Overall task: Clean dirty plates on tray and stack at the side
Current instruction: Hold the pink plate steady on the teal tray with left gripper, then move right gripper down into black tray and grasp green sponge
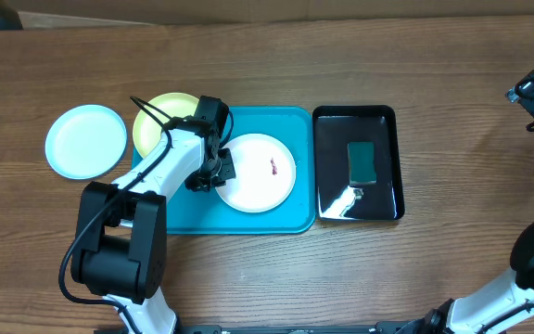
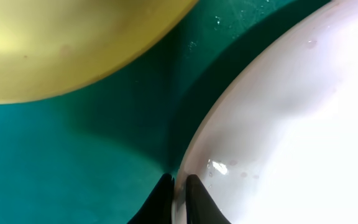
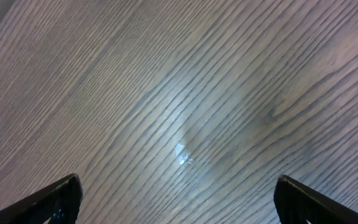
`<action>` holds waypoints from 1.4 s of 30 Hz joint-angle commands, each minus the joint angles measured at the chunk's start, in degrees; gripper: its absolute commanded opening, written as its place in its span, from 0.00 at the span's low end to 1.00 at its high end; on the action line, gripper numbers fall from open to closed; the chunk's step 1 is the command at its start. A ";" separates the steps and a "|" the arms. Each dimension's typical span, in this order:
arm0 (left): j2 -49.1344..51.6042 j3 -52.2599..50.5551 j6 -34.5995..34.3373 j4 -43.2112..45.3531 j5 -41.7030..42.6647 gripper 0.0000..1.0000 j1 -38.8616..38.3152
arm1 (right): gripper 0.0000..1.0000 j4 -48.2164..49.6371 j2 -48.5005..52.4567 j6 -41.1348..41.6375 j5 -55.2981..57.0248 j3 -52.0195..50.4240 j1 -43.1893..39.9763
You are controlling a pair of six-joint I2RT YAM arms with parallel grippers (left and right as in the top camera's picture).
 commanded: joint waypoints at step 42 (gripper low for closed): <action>0.87 0.39 2.91 1.99 4.61 0.28 1.03 | 0.92 -30.05 -1.09 -15.21 -9.99 17.51 16.61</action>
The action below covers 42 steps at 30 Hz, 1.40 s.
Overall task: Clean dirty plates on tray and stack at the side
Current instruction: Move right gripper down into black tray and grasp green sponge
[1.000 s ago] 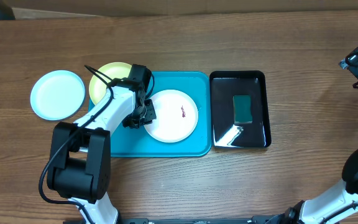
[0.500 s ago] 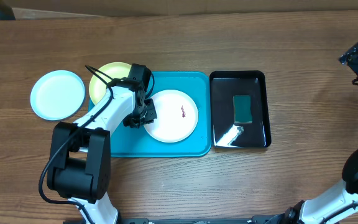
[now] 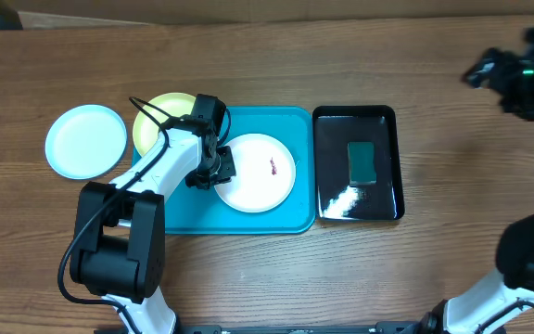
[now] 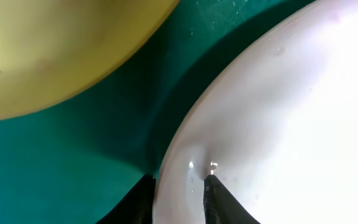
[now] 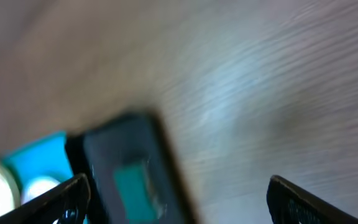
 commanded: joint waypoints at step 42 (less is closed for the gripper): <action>0.90 0.33 1.53 1.20 2.05 0.32 0.20 | 0.73 28.02 -0.68 0.98 18.14 -38.82 32.35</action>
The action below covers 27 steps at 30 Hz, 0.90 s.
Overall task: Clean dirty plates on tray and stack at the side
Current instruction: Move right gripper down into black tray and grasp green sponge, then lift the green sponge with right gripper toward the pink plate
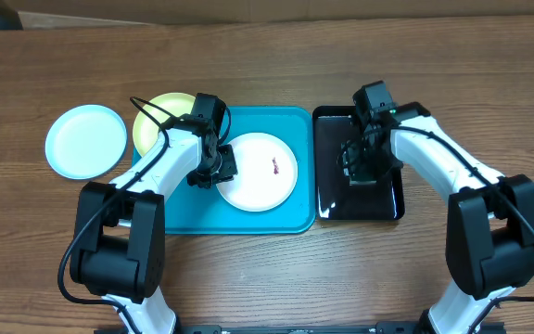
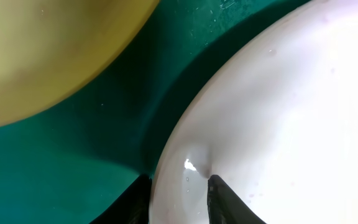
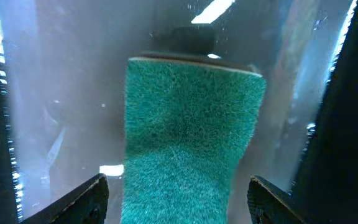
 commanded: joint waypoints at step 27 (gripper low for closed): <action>0.90 0.31 1.16 0.00 0.42 0.32 0.20 | 0.09 2.91 -0.70 0.17 -0.48 -1.53 -0.04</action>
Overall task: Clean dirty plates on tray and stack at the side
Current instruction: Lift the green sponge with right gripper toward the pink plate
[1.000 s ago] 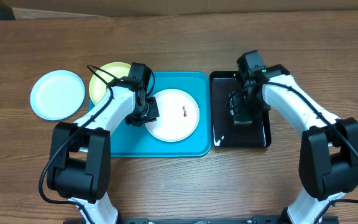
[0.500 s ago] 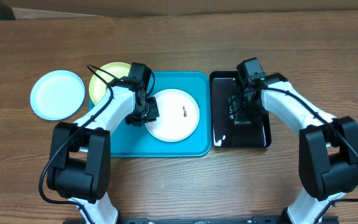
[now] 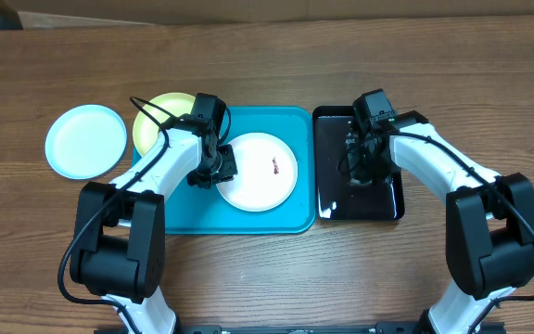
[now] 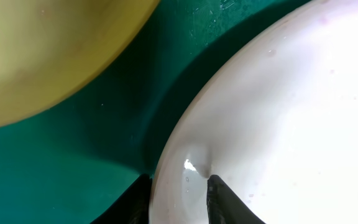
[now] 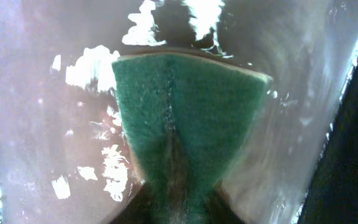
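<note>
A white plate (image 3: 258, 173) with a small red smear (image 3: 273, 167) lies on the teal tray (image 3: 248, 219). My left gripper (image 4: 178, 200) is shut on the plate's left rim (image 4: 185, 180), one finger under and one over it. A yellow plate (image 3: 156, 116) sits at the tray's left end, partly under the left arm. A light blue plate (image 3: 85, 140) rests on the table to the left. In the black tray (image 3: 387, 206), my right gripper (image 5: 178, 205) is shut on the green sponge (image 5: 188, 118), which is pinched and creased between the fingers.
The black tray's wet bottom (image 5: 48, 112) glistens around the sponge, and its raised wall (image 5: 347, 137) stands close on the right. Bare wooden table (image 3: 341, 269) lies in front of both trays.
My right gripper was open around the sponge in the black tray; now it is shut on the sponge, which has bunched up. The left gripper still holds the white plate's rim.
My left gripper was at the white plate's left rim throughout and came to grip it. My right gripper was open over bare table at the far right, then nearer the black tray, then open around the sponge, and now is shut on it.
</note>
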`<action>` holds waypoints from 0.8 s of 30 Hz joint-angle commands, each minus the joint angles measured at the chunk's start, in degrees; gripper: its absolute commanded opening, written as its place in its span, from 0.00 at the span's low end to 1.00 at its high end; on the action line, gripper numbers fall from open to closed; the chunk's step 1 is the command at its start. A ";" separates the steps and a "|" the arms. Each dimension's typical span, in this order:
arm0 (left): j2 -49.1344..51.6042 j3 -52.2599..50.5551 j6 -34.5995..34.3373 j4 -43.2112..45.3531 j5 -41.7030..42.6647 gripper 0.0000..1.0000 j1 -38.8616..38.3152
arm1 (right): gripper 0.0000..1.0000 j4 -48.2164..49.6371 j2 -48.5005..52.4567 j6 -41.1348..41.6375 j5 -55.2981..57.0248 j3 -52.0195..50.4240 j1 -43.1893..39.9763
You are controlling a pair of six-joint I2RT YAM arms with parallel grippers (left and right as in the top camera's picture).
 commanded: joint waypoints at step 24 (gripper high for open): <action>0.90 0.31 1.09 -0.04 0.42 0.25 0.22 | 0.04 -6.73 -4.17 0.15 -0.24 5.79 -0.04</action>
